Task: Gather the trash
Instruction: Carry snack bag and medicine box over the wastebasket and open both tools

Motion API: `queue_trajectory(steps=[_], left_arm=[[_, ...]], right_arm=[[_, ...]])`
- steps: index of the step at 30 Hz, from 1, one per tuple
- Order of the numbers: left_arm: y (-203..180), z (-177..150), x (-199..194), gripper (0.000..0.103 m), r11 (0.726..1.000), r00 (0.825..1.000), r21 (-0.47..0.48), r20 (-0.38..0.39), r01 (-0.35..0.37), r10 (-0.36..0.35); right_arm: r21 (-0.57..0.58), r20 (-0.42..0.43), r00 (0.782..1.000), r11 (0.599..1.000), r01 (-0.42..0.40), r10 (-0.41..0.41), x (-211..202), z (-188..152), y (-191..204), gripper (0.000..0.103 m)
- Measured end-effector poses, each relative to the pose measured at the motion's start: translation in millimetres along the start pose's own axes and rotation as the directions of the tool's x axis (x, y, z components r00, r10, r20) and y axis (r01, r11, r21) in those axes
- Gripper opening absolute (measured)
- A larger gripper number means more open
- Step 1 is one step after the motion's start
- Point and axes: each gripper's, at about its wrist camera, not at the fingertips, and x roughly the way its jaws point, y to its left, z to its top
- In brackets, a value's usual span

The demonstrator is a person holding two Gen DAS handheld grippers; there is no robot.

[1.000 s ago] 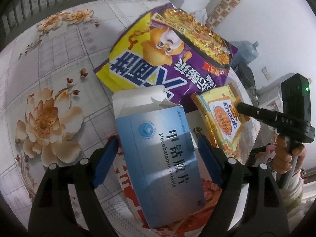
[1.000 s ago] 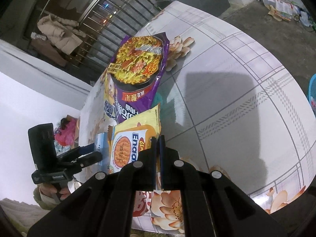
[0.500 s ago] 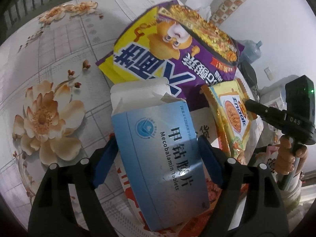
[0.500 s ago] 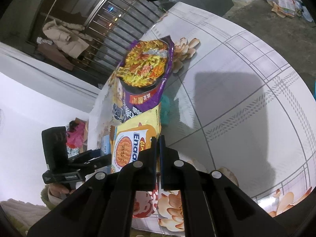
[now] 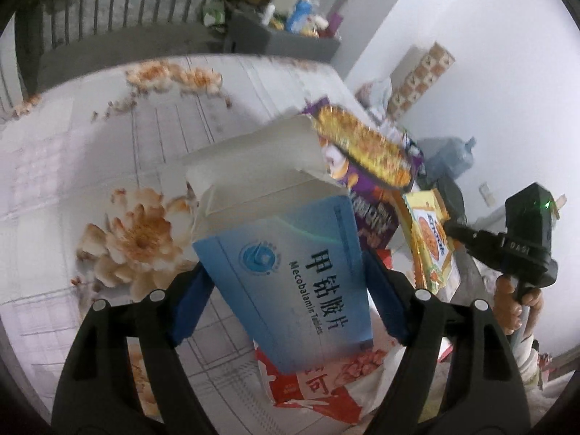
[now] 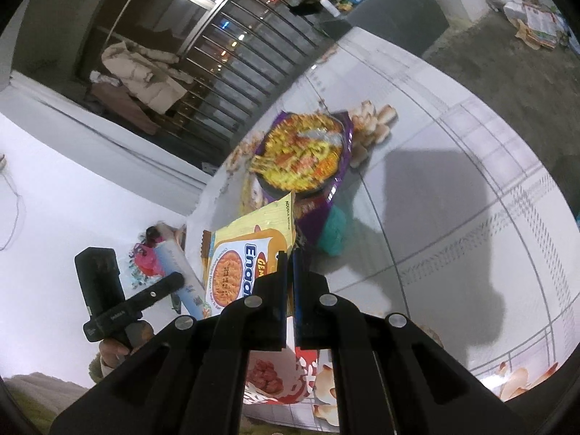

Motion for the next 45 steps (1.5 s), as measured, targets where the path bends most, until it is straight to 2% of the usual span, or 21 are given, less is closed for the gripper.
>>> queue_trajectory(steps=[6,10,13,17,19,23,25,27,29,31,33,38,41,45], left_arm=[[-23,21,-25,0.075,0.999,0.996,0.03,0.09,0.013,-0.015],[-46,36,-28,0.075,0.997,0.993,0.067,0.108,0.041,-0.048],[-70,50,-23,0.075,0.991,0.992,0.106,0.094,0.076,-0.086],[-115,72,-6,0.075,0.973,0.988,0.185,0.037,0.14,-0.15],[-149,86,11,0.075,0.952,0.982,0.241,-0.021,0.189,-0.19],[-215,106,51,0.075,0.913,0.967,0.324,-0.132,0.25,-0.218],[-256,111,78,0.075,0.883,0.96,0.381,-0.177,0.272,-0.219],[-299,111,108,0.075,0.855,0.959,0.442,-0.205,0.27,-0.196],[-335,106,138,0.075,0.819,0.953,0.499,-0.245,0.283,-0.18],[-366,99,168,0.075,0.799,0.945,0.526,-0.287,0.292,-0.157],[-393,91,201,0.075,0.787,0.929,0.53,-0.34,0.316,-0.145],[-447,63,281,0.075,0.771,0.903,0.539,-0.417,0.34,-0.106],[-476,45,328,0.075,0.759,0.883,0.543,-0.462,0.359,-0.087],[-510,30,379,0.077,0.761,0.875,0.539,-0.478,0.36,-0.075]], right_arm=[[-0.009,0.04,0.999,1.0,-0.029,0.029,-20,12,-2,0.003],[0.003,0.085,0.996,1.0,-0.028,0.028,-42,16,-11,0.003],[0.025,0.136,0.991,0.999,-0.02,0.017,-64,18,-24,0.003],[0.087,0.231,0.973,0.996,0.0,-0.02,-104,17,-55,0.003],[0.121,0.277,0.96,0.993,0.015,-0.048,-126,15,-72,0.003],[0.209,0.373,0.914,0.974,0.084,-0.159,-176,4,-110,0.003],[0.257,0.4,0.891,0.959,0.118,-0.216,-194,-3,-127,0.003],[0.332,0.41,0.856,0.926,0.181,-0.315,-212,-12,-151,0.003],[0.408,0.401,0.835,0.89,0.204,-0.375,-224,-21,-176,0.003],[0.493,0.383,0.816,0.843,0.214,-0.432,-232,-29,-205,0.003],[0.561,0.373,0.803,0.803,0.203,-0.464,-235,-36,-230,0.003],[0.689,0.347,0.793,0.709,0.148,-0.502,-238,-47,-294,0.003],[0.738,0.318,0.788,0.659,0.144,-0.528,-236,-42,-332,0.003],[0.787,0.288,0.778,0.601,0.14,-0.558,-233,-34,-380,0.003]])
